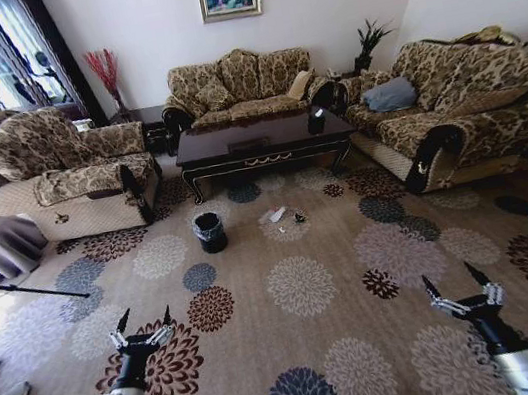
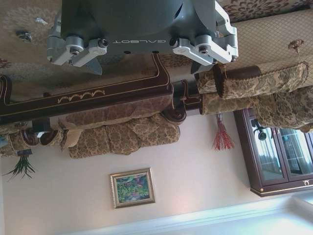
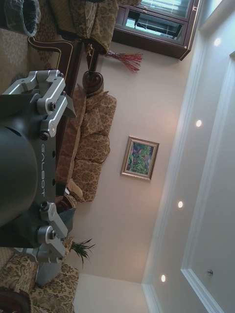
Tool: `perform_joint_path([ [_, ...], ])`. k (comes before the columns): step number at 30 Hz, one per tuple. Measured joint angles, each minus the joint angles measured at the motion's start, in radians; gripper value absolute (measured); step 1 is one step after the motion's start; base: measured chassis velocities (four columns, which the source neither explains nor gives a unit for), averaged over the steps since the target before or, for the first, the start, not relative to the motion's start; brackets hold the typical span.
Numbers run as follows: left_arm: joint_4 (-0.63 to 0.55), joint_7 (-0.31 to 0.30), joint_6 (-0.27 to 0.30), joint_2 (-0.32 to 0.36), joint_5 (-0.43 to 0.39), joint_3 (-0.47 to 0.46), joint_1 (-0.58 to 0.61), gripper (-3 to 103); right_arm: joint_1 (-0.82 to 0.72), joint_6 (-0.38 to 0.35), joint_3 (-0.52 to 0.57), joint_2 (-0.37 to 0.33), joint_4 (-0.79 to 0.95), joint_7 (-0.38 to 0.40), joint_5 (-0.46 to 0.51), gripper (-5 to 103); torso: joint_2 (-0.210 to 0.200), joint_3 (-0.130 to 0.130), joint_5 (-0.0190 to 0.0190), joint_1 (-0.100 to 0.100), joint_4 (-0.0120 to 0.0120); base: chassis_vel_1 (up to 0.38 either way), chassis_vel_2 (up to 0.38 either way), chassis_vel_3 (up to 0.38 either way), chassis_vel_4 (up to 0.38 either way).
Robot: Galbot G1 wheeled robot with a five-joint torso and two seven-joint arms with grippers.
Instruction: Move to the front of the table and pick up the trash from the floor, then place it into the trash bin.
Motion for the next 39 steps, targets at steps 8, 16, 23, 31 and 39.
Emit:
perform_joint_path([
  [8,0.005,-0.009,-0.002,-0.005,-0.003,0.0,0.001,100,-0.006,0.011,0.0,0.004,-0.003,-0.006,0.0,100,0.031,0.017,0.0002,0.014,0.0,0.0,0.0,0.0,0.0],
  [16,0.021,-0.022,-0.026,-0.015,0.019,0.0,-0.004,100,-0.003,0.012,0.003,0.001,0.0,0.014,-0.001,100,0.058,0.031,0.0003,0.027,0.0001,0.0,0.0,0.0,0.0],
  [23,0.029,-0.026,-0.028,-0.016,0.016,-0.003,-0.006,100,0.002,0.012,0.005,-0.001,0.03,0.039,-0.012,100,0.061,0.032,0.0003,0.028,0.0001,0.0,0.0,0.0,0.0],
  [31,0.027,-0.025,-0.01,-0.02,0.021,-0.001,-0.006,100,0.004,0.003,0.003,-0.001,0.036,0.046,0.01,100,0.059,0.031,0.0004,0.027,0.0001,0.0,0.0,0.0,0.0],
  [39,-0.008,-0.011,0.077,-0.027,0.002,0.027,-0.009,100,0.01,-0.012,0.001,-0.005,0.037,0.051,0.037,100,0.015,0.008,0.0005,0.007,0.0001,0.0,0.0,0.0,0.0],
])
